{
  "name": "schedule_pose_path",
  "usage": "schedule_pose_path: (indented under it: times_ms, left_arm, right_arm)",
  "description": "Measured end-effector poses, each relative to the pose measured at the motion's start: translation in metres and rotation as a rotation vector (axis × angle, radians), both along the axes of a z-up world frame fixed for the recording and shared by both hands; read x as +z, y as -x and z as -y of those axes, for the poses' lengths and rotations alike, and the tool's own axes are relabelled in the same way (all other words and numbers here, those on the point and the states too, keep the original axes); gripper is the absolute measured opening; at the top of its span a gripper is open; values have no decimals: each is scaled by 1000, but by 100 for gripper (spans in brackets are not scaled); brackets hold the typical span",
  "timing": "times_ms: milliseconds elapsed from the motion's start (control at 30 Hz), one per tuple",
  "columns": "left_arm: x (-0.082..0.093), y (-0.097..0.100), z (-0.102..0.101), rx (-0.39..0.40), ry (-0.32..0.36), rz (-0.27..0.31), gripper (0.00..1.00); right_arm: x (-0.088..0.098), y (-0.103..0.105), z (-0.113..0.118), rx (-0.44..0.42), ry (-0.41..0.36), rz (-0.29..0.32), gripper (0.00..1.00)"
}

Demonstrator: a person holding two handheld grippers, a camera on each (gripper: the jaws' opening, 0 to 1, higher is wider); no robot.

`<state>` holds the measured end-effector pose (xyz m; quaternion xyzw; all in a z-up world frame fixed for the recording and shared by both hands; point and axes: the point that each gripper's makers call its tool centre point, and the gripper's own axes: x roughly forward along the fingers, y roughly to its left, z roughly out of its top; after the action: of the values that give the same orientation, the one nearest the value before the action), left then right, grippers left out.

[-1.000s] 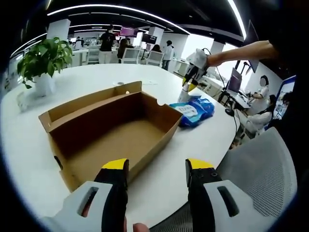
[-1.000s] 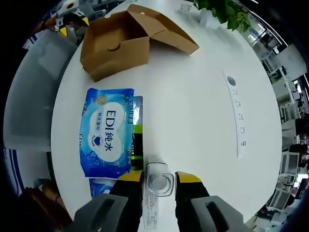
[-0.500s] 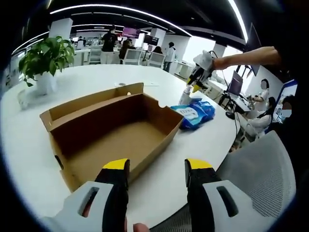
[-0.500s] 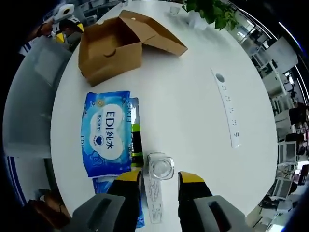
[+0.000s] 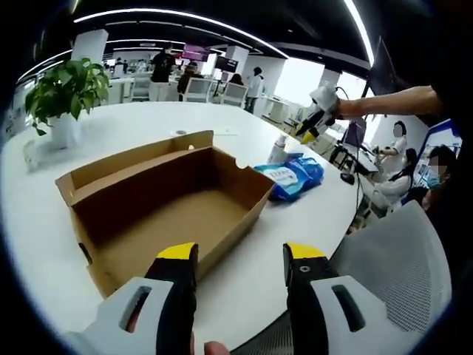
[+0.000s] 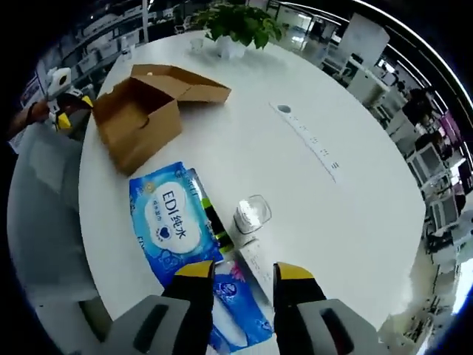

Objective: Operate the shoe box by opening the lid, removing the specified soft item, and placing it in the target area until the item is outside and the box remains undamaged.

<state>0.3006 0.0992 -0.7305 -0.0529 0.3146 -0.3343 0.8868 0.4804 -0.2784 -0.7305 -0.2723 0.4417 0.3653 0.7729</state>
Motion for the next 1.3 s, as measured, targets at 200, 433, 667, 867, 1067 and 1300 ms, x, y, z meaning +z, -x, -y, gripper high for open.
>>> schedule_pose_path:
  times_ms: [200,433,667,867,1067,1300]
  left_arm:
    - [1,1,-3,-5,-11,10,47]
    - [2,-10,-30,123,-36,20,46]
    - [6,-22,-88,387,-30,31,45]
    - [1,-19,-127,499,-68,15,45]
    - [-12,-12,-134,540,-79,-30,44]
    - [-24,-13,-127,528,-105,-73,40]
  right_arm:
    - [7,19,-11,-191,-199,57,28]
    - [7,43,-36,-258,-310,77,27]
    - [9,61,-58,-267,-352,122,27]
    - [11,71,-63,-274,-379,132,27]
    - [11,75,-70,-281,-400,131,27]
    - [12,77,-73,-286,-411,129,27]
